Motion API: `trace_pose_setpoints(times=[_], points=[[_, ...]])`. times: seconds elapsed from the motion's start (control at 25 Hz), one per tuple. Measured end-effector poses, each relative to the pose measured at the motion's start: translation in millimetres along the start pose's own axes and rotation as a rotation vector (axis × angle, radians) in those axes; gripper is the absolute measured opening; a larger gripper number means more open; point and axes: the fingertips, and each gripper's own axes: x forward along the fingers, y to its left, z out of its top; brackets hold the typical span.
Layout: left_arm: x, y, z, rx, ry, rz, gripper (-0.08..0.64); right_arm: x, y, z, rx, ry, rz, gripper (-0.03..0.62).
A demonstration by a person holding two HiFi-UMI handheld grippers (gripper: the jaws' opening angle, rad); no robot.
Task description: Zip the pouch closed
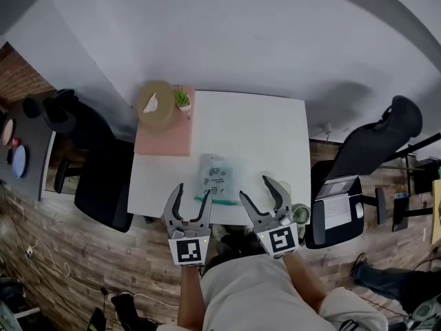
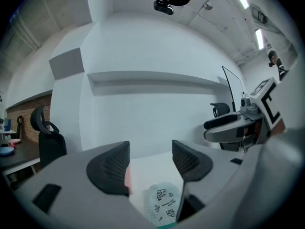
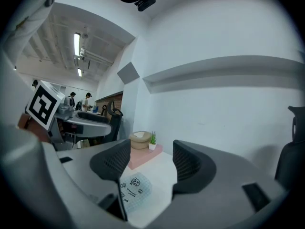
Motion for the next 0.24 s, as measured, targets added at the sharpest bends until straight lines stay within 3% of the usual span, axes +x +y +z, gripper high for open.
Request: trace_pose_setpoints(times=[0.24], points=[[-2,-22,17,0.041,-0.016,0.026,0.259,-18,-14,7,0.005,-0.025,0.024,0.267]])
